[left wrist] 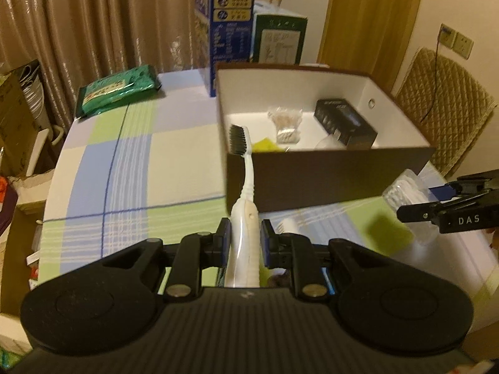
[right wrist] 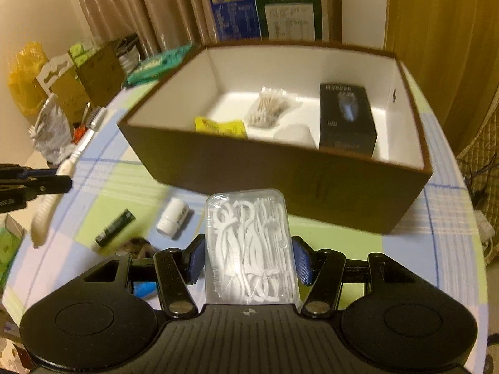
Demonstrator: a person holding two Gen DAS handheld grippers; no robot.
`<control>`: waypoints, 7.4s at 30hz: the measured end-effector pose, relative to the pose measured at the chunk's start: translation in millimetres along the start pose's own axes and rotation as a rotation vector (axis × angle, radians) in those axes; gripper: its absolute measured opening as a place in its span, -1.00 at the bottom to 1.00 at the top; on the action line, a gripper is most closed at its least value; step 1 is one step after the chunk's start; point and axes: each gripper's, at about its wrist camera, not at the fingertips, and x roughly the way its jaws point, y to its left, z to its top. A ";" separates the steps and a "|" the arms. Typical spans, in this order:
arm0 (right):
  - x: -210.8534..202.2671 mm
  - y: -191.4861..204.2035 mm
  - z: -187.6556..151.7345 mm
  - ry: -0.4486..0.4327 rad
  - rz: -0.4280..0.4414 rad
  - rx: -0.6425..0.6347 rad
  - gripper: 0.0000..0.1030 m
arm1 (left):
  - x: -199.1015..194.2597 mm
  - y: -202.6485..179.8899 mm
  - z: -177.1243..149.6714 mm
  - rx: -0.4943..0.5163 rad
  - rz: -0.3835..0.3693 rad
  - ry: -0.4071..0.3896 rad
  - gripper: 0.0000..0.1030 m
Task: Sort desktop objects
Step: 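Grasp the clear floss-pick box with the right tool while the left tool lifts the toothbrush, then carry the toothbrush and floss-pick box into the cardboard box and lower them, then open both tools and withdraw them from the box, then move both tools back toward the brown pouch and blue tube on the table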
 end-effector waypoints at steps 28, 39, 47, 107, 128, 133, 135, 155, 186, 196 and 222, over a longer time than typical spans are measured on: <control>4.2 -63.3 106.3 -0.119 -0.087 0.009 0.05 | 60.2 -24.9 116.8 -0.017 -0.075 -0.109 -0.70; 53.3 -87.2 111.8 0.026 -0.115 -0.034 0.05 | 129.9 -22.2 142.0 -0.013 -0.024 -0.023 -0.70; 64.7 -93.6 109.2 0.082 -0.113 -0.070 0.05 | 170.8 -24.5 132.7 0.023 0.022 0.074 -0.70; 83.6 -76.9 111.8 0.202 -0.146 -0.256 0.94 | 173.4 -46.3 132.1 0.115 -0.030 0.189 0.51; 54.8 -68.9 106.7 0.126 -0.155 -0.174 0.96 | 133.8 -50.3 133.9 0.109 -0.009 0.174 0.72; 43.7 -63.8 103.0 0.106 -0.156 -0.172 0.96 | 118.0 -52.7 132.9 0.106 -0.007 0.151 0.74; 38.3 -61.2 101.1 0.092 -0.155 -0.168 0.96 | 111.3 -53.6 132.0 0.105 -0.007 0.141 0.75; -22.6 -21.1 66.0 -0.019 -0.118 -0.133 0.96 | 24.9 -46.8 95.1 0.049 -0.001 0.028 0.76; -33.0 4.8 -28.1 0.027 -0.035 -0.059 0.96 | -14.5 -15.2 -43.1 -0.060 0.035 0.172 0.67; -19.1 9.0 -43.2 0.062 -0.037 -0.053 0.96 | -9.2 -22.3 -54.4 -0.030 -0.002 0.191 0.47; 13.5 -25.8 -58.5 0.151 -0.115 0.054 0.96 | 59.3 -30.1 -51.0 -0.089 -0.101 0.210 0.42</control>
